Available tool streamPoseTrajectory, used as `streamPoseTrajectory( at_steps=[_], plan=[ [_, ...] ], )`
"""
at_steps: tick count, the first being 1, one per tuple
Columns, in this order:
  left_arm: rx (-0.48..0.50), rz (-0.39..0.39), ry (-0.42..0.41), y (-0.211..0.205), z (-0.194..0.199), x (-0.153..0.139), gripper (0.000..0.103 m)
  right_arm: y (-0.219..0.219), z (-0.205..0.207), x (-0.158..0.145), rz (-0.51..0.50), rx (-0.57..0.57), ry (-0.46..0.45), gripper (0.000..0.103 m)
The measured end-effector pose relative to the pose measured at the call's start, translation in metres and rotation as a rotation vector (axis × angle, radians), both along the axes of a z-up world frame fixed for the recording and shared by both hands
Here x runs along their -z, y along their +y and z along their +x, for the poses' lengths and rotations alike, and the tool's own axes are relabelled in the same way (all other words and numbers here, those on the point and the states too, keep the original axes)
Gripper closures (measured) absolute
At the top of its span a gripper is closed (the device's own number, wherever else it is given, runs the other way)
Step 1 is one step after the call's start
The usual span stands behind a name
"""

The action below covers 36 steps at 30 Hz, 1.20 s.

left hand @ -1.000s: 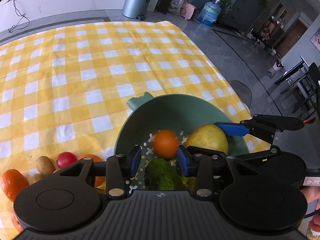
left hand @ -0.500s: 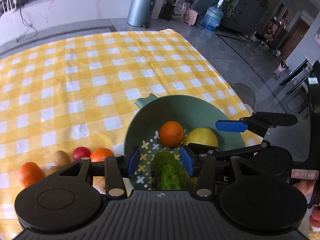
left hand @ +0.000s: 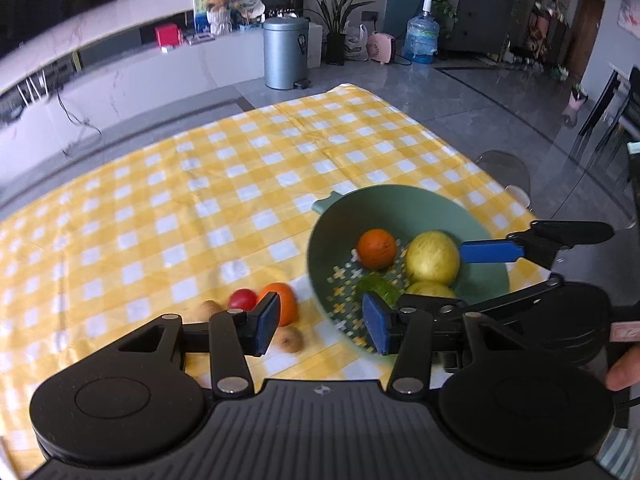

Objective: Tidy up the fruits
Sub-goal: 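Open both grippers to release the tangerine and pear into the colander, then withdraw both grippers from the colander toward the remaining fruit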

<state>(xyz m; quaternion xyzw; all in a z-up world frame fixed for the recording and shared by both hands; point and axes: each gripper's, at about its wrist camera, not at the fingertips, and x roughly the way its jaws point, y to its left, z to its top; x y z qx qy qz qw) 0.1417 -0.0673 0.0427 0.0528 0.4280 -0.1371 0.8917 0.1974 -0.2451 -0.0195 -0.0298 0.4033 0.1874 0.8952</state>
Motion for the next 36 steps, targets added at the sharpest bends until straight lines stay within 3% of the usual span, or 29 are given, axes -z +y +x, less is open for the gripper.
streamPoseTrajectory(
  at_steps=[10, 17, 18, 24, 28, 36],
  plan=[
    [-0.039, 0.044, -0.034, 0.032, -0.030, -0.002, 0.052, 0.023, -0.051, -0.008, 0.121, 0.041, -0.059, 0.027],
    [-0.080, 0.056, -0.038, 0.061, -0.041, 0.001, 0.053, 0.045, -0.071, -0.009, 0.186, 0.033, -0.041, 0.025],
    [-0.089, 0.051, -0.039, 0.065, -0.042, 0.001, 0.053, 0.049, -0.074, -0.008, 0.180, 0.041, -0.044, 0.022],
    [-0.107, 0.005, -0.040, 0.085, -0.046, 0.006, 0.053, 0.062, -0.087, -0.011, 0.141, 0.077, -0.104, 0.024],
    [-0.110, -0.019, -0.029, 0.093, -0.045, 0.010, 0.054, 0.075, -0.104, -0.021, 0.101, 0.056, -0.215, 0.024],
    [-0.150, -0.084, 0.013, 0.113, -0.037, 0.021, 0.057, 0.106, -0.107, 0.001, 0.051, -0.032, -0.178, 0.030]
  ],
)
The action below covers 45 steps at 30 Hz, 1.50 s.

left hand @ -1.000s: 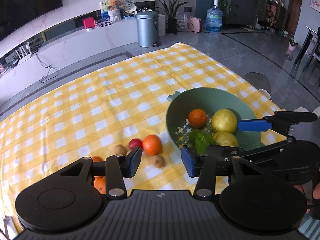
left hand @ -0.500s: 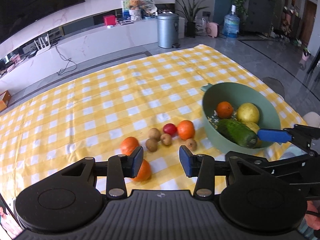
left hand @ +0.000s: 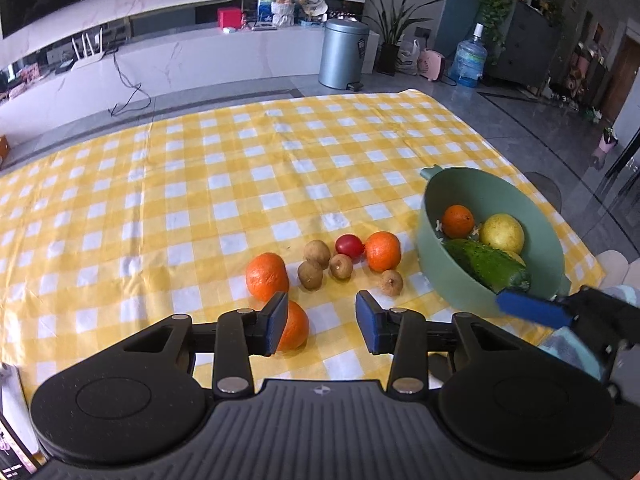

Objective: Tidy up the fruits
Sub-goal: 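Withdraw both grippers from the colander toward the remaining fruit, then grasp a large tangerine with the left gripper while the right gripper grasps a kiwi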

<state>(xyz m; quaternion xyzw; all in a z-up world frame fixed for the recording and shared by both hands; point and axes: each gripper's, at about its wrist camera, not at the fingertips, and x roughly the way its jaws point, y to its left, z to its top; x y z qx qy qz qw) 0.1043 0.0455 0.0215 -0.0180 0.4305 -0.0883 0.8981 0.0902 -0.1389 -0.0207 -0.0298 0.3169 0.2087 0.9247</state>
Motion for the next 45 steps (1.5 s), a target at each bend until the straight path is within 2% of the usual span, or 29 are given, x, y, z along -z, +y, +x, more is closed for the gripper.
streamPoseTrajectory(
  at_steps=[10, 12, 20, 26, 30, 38, 40, 42, 45],
  plan=[
    [-0.012, -0.035, 0.032, 0.011, 0.015, 0.021, 0.057, 0.026, 0.021, 0.024, -0.048, -0.074, 0.046, 0.032],
    [-0.015, -0.049, 0.032, 0.015, 0.018, 0.026, 0.057, 0.031, 0.026, 0.030, -0.067, -0.078, 0.045, 0.042],
    [-0.024, -0.100, 0.050, 0.025, 0.026, 0.049, 0.057, 0.040, 0.041, 0.050, -0.138, -0.060, 0.021, 0.051],
    [-0.041, -0.106, 0.089, 0.027, 0.027, 0.067, 0.056, 0.048, 0.043, 0.066, -0.246, -0.019, -0.027, 0.058],
    [-0.054, -0.082, 0.059, 0.026, 0.026, 0.068, 0.052, 0.051, 0.046, 0.073, -0.257, -0.003, -0.018, 0.059],
    [-0.068, -0.057, 0.075, 0.025, 0.029, 0.076, 0.047, 0.059, 0.055, 0.084, -0.295, 0.082, -0.029, 0.064],
    [-0.065, -0.050, 0.073, 0.025, 0.029, 0.076, 0.047, 0.062, 0.058, 0.087, -0.304, 0.108, -0.027, 0.067],
    [-0.060, -0.054, 0.086, 0.024, 0.029, 0.077, 0.047, 0.063, 0.064, 0.090, -0.309, 0.149, -0.019, 0.076],
    [-0.064, -0.056, 0.097, 0.026, 0.029, 0.080, 0.047, 0.064, 0.069, 0.094, -0.307, 0.197, -0.015, 0.082]
  ],
)
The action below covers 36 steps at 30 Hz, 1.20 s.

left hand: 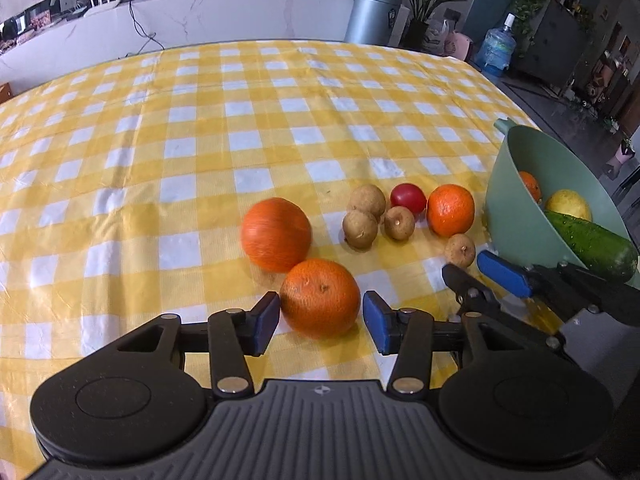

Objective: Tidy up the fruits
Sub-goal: 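Grasp a large tangerine with the left gripper while the right gripper grasps a kiwi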

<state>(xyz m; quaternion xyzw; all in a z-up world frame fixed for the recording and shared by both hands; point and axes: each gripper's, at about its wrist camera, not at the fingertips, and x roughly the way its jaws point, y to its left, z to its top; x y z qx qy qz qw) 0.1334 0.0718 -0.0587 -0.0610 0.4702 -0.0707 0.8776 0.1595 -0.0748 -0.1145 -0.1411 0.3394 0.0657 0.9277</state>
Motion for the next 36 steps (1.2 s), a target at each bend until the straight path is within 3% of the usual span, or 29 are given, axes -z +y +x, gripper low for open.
streamPoseTrajectory(
  at_steps=[17, 29, 36],
  plan=[
    [-0.020, -0.063, 0.017, 0.008, 0.000, 0.005, 0.047, 0.013, 0.007, 0.010, -0.042, 0.043, -0.065, 0.083],
    [-0.056, -0.145, 0.041, 0.016, 0.004, 0.010, 0.047, 0.002, -0.015, -0.011, 0.101, -0.079, -0.078, 0.083],
    [-0.034, -0.092, 0.009, 0.005, 0.002, 0.009, 0.051, -0.003, -0.032, -0.020, 0.115, -0.128, -0.091, 0.083]
  ],
)
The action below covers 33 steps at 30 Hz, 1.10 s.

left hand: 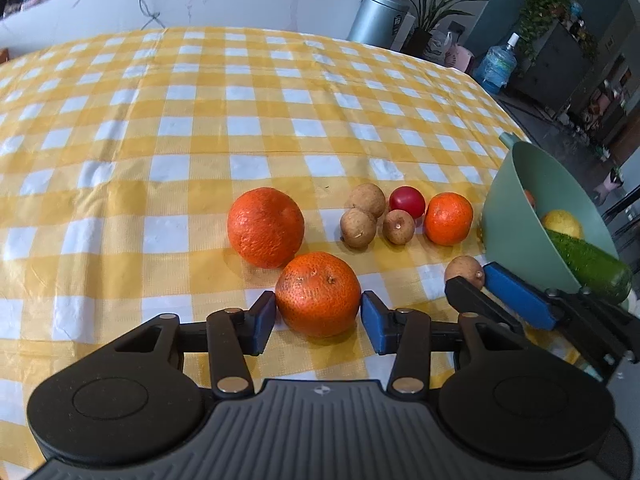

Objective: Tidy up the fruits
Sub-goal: 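Grasp a large tangerine with the left gripper while the right gripper grasps a kiwi, then carry the tangerine with the left gripper while the right gripper carries the kiwi over the colander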

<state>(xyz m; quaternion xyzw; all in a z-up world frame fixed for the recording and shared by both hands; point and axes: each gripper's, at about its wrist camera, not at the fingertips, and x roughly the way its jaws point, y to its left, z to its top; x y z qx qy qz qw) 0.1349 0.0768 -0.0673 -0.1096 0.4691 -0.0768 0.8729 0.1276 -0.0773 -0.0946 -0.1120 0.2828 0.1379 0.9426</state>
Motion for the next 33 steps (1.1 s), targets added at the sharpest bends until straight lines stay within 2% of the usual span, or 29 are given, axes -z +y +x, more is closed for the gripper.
streamPoseTrajectory(
  at_steps=[6, 15, 20, 24, 33],
  plan=[
    [0.000, 0.003, -0.042, -0.004, -0.008, -0.013, 0.052, -0.009, -0.015, -0.013, 0.008, -0.029, -0.039, 0.083],
    [-0.008, -0.014, -0.147, -0.023, -0.027, -0.058, 0.052, -0.035, -0.028, -0.042, 0.072, -0.036, -0.086, 0.083],
    [0.041, -0.005, -0.197, -0.050, -0.033, -0.081, 0.052, -0.055, -0.033, -0.058, 0.106, -0.028, -0.108, 0.083],
    [0.073, -0.014, -0.219, -0.069, -0.033, -0.095, 0.052, -0.078, -0.032, -0.068, 0.138, -0.004, -0.089, 0.083],
    [0.163, -0.002, -0.243, -0.119, -0.019, -0.113, 0.052, -0.133, -0.023, -0.088, 0.151, 0.072, -0.069, 0.083]
  ],
)
